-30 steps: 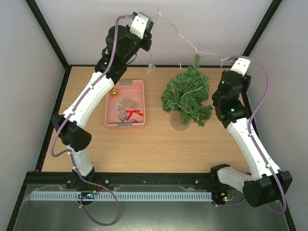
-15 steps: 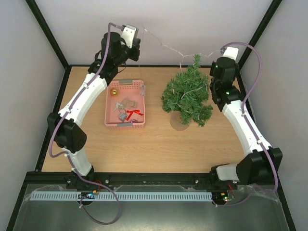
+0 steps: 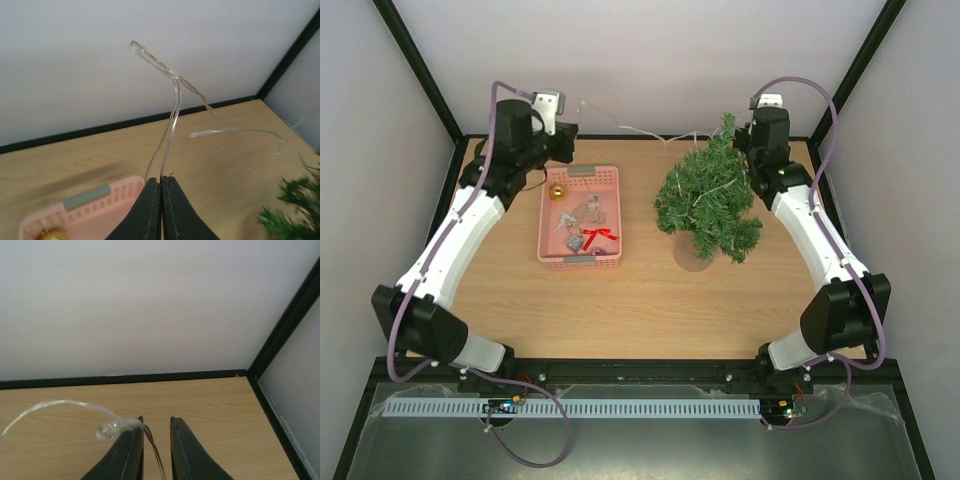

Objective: Decorate the small christmas tree
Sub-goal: Wrap the decoration item around the Christmas tree.

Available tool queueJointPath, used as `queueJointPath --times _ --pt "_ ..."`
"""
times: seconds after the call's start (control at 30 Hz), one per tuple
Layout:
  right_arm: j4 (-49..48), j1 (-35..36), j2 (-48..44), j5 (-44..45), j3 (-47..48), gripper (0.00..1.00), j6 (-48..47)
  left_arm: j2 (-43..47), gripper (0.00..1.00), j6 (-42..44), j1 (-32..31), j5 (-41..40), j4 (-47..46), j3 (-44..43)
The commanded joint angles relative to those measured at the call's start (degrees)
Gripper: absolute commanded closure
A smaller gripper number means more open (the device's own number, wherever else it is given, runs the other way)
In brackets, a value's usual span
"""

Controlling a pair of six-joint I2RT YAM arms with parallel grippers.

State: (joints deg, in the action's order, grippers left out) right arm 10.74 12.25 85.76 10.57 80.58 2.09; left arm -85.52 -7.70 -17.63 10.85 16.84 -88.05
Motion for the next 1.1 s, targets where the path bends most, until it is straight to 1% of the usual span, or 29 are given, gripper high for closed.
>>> queueJointPath --times 0.0,0.1,0.2,0.33,0.43,0.53,0.63,0.7,0.8,0.9,1.0,1.07 --pt "7.2 -0.2 0.7 -5.2 3.9 0.82 0.4 5.7 0.98 -3.2 0.0 6.6 3.5 3.8" --pt "9.4 -0.2 0.7 -3.2 5.0 0.73 0.4 7.8 0.98 -4.0 -0.1 11.9 4.2 5.2" --pt "12.0 -0.2 2.1 -2.9 8.3 0.68 1.1 9.0 0.98 -5.1 0.0 17.1 5.3 4.7" --pt "15.1 -0.2 5.0 -3.4 14.2 0.60 1.6 10.1 0.98 -8.1 0.1 20.9 7.7 2.6" --pt "17.6 -0.3 7.3 -3.2 18.2 0.57 1.3 10.5 0.98 -10.7 0.2 23.7 10.4 1.3" --pt "21.1 -0.3 9.4 -4.4 22.3 0.54 1.1 11.7 0.98 -13.9 0.2 26.2 10.9 3.3" --pt "24.3 -0.3 10.3 -7.5 24.3 0.50 1.1 12.7 0.98 -15.1 0.2 26.2 11.1 6.2" --pt "26.6 -0.4 10.6 -9.6 24.5 0.49 0.4 13.4 0.98 -15.5 0.2 26.5 9.3 9.1" --pt "30.1 -0.3 11.8 -10.1 24.7 0.53 -0.2 13.5 0.98 -15.7 0.2 26.5 8.6 11.7" --pt "32.7 -0.3 12.8 -8.7 25.6 0.53 -0.1 13.4 0.98 -16.1 0.2 27.3 8.9 11.9" --pt "37.0 -0.3 14.0 -7.3 29.4 0.48 0.5 13.7 0.98 -17.0 0.2 29.1 8.4 12.0" --pt "39.5 -0.3 14.6 -6.4 33.0 0.42 1.1 14.0 0.98 -17.3 0.2 29.1 8.5 12.0"
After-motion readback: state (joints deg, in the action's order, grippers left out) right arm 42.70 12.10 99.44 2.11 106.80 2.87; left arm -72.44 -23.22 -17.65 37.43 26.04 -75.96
